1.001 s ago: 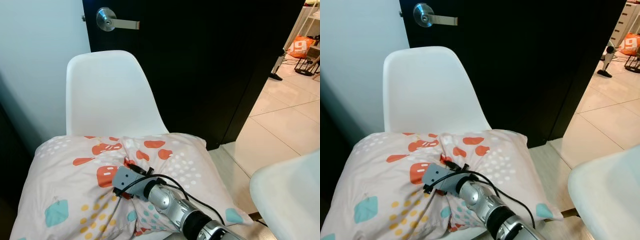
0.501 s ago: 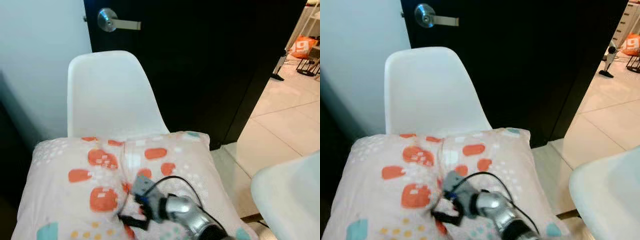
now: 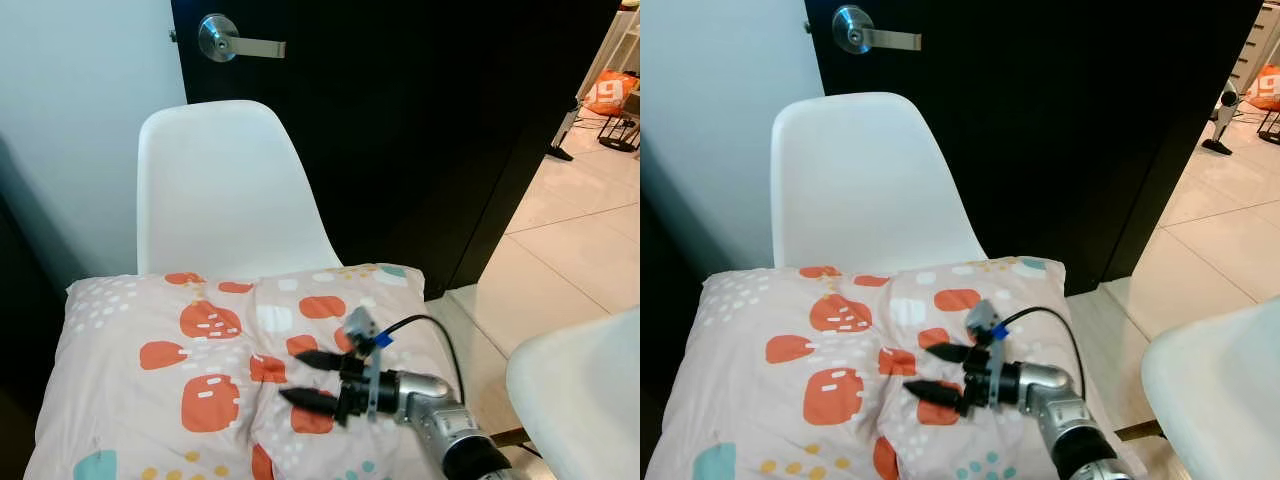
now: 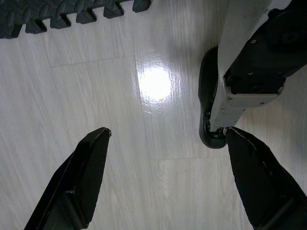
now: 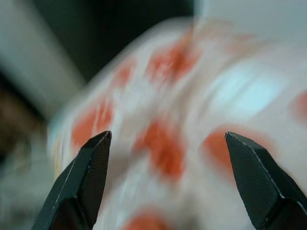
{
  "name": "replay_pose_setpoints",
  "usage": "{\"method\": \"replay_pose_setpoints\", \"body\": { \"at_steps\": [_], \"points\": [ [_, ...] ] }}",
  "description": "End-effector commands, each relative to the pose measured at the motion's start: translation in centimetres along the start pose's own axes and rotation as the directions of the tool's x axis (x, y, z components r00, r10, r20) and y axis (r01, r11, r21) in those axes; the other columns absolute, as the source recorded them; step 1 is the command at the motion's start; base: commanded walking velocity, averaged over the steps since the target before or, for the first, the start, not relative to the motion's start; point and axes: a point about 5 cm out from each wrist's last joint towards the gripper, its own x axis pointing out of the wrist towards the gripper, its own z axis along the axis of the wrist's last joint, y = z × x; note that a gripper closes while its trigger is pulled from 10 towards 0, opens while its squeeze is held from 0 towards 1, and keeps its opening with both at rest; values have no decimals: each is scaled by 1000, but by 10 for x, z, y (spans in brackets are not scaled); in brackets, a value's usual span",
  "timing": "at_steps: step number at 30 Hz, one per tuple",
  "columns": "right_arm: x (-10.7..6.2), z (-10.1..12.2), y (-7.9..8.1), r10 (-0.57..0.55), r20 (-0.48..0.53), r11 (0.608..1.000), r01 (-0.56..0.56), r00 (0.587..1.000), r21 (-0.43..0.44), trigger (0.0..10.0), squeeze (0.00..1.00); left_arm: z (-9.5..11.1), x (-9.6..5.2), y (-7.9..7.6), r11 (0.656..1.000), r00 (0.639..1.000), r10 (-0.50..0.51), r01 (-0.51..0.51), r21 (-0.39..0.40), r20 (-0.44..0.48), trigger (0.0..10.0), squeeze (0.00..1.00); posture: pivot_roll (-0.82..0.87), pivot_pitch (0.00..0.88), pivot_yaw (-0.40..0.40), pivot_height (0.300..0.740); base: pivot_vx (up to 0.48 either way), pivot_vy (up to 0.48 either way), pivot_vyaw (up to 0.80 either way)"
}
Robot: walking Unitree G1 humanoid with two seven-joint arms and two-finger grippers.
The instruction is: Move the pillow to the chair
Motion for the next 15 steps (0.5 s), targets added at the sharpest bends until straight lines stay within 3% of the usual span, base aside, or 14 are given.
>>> {"method": "replay_pose_setpoints", "body": {
  "at_steps": [1, 7, 15],
  "points": [
    [-3, -8, 0, -33, 111, 987, 14, 993, 160, 10000, 0, 1, 1, -12, 999, 999, -41, 41, 0, -7, 10000, 0, 130, 83, -104, 536, 0, 0, 0],
    [1, -29, 16, -4, 174, 958, -46, 985, 282, 10000, 0, -1, 1, -9, 1000, 1000, -25, 24, -3, -19, 10000, 0, 133, 81, -103, 536, 0, 0, 0],
    [14, -38, 27, 28, 163, 949, -78, 986, 304, 10000, 0, -2, 0, -8, 999, 999, -27, 28, 26, -33, 10000, 0, 122, 74, -87, 536, 0, 0, 0]
  ]
}}
